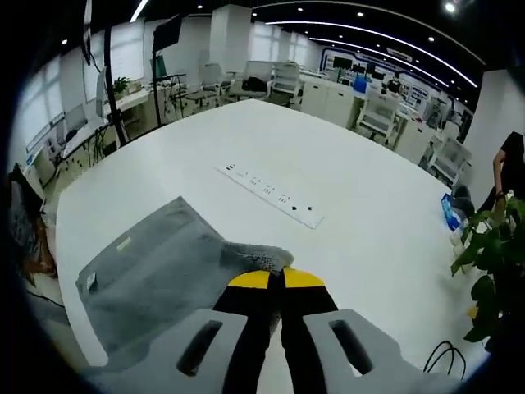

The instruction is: Fold the towel on the table until its edges align and the towel forms a compact rectangular stack.

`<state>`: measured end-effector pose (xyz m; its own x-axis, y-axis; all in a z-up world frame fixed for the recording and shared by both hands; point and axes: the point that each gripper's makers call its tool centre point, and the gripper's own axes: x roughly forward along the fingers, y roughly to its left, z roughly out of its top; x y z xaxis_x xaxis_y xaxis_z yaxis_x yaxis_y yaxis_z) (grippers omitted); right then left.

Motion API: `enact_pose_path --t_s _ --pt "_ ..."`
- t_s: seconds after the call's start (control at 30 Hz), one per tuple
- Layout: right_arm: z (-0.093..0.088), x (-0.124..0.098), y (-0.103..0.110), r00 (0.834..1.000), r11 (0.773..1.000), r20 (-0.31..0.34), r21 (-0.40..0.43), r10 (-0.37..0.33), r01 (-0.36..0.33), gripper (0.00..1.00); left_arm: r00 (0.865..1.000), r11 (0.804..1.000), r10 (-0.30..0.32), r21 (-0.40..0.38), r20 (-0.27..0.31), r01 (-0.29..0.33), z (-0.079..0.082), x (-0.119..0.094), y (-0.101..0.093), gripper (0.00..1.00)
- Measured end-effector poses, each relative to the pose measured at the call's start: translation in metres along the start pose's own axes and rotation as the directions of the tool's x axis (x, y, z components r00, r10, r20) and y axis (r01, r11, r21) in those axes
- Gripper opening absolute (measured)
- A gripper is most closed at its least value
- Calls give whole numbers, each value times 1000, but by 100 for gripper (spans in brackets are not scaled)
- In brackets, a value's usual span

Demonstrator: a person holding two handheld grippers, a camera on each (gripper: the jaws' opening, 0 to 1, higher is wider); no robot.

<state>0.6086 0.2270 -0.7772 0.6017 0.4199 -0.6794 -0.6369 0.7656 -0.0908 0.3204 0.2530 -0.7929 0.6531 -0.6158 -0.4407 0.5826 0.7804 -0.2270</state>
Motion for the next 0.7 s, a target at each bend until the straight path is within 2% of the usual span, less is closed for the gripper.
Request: enact_pose_path --t_s 0.1,0.27,0.4,0.7 --pt "6 1 6 1000 1000 6 16 0 0 0 1000 999 9 -32 17 -8 1 -5 4 5" --pt "14 4 13 1000 998 5 68 -1 1 0 999 999 24 -41 31 -23 0 -13 7 5" --pt "20 3 28 999 977 20 209 29 -33 0 997 996 48 -76 54 -44 3 -21 16 5" --pt "31 -6 47 999 976 29 213 30 -36 0 991 990 97 -114 95 -85 9 -37 34 5"
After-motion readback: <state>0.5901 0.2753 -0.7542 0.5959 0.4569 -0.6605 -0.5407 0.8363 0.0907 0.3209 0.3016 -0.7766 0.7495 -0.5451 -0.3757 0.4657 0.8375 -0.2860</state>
